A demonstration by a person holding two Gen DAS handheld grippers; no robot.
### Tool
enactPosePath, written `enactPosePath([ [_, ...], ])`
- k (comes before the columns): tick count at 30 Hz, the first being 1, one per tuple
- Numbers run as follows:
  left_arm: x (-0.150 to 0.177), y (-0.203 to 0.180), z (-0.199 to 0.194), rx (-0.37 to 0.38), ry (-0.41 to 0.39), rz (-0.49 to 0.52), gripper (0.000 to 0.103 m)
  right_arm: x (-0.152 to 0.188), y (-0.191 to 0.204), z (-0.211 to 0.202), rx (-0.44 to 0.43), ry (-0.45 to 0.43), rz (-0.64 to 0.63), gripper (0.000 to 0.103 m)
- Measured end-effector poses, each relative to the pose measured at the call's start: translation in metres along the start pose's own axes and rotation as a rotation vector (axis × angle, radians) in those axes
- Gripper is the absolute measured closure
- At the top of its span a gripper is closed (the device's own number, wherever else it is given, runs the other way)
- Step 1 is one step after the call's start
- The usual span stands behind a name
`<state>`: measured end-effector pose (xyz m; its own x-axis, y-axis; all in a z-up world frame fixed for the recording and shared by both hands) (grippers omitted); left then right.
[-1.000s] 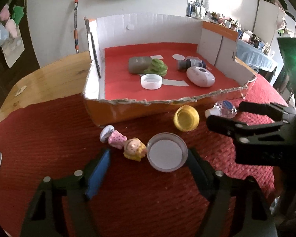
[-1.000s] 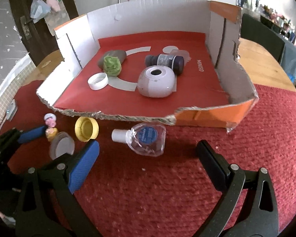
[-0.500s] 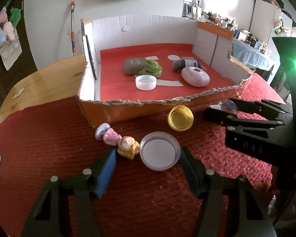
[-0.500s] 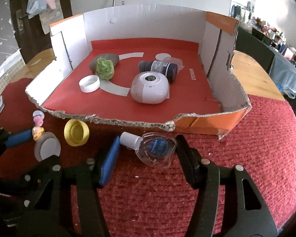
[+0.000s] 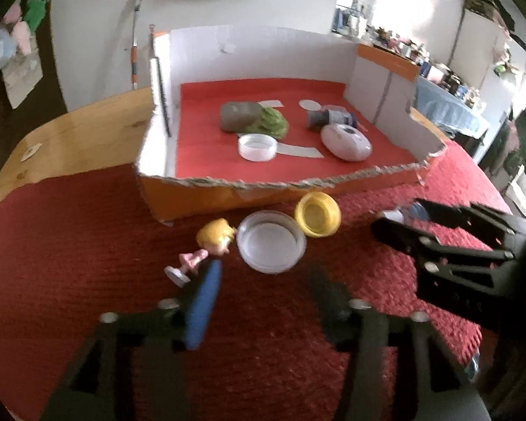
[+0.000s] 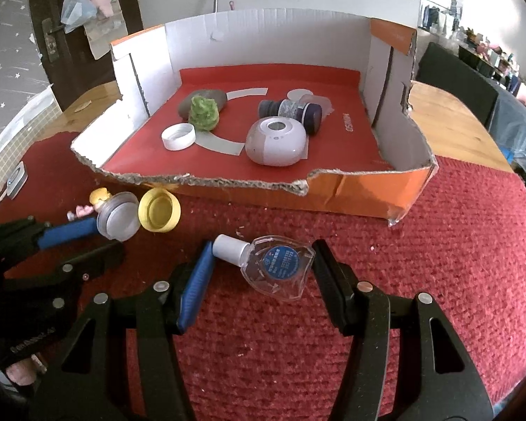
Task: Organize objects
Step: 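Close left tool on round lid while right tool straddles clear eye-drop bottle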
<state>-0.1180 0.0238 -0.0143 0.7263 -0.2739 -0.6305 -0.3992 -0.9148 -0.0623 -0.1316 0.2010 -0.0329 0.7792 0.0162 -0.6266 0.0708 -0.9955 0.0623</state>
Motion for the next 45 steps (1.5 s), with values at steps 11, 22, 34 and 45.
enactPosePath([
  [11,-0.011,0.0,0.016,-0.056,-0.001,0.019,0.033,0.005,0.004,0.002,0.031,-0.008,-0.035,0.037],
  [22,-0.011,-0.002,0.014,-0.035,-0.006,0.042,0.064,0.009,0.012,0.0,0.027,-0.029,-0.034,0.047],
  [34,-0.007,0.003,0.004,0.01,-0.006,0.013,0.072,0.008,0.015,-0.009,-0.018,-0.046,-0.031,0.047],
  [45,-0.007,0.008,0.005,0.003,0.006,-0.014,0.04,0.01,0.014,-0.007,-0.022,-0.024,-0.027,0.047],
])
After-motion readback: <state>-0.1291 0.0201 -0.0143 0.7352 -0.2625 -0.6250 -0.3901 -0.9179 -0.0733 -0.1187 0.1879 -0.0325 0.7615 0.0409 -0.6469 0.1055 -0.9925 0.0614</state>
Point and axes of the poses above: each gripper's, at about its wrist camera, not at the fingertips, and z roughly the way its jaws point, y to its left, x to its underside, the point moved 4 cm from there along z, roughly the way its jaws point, and after that the axes turned 2 degrees about z, right-handed, at the moved point
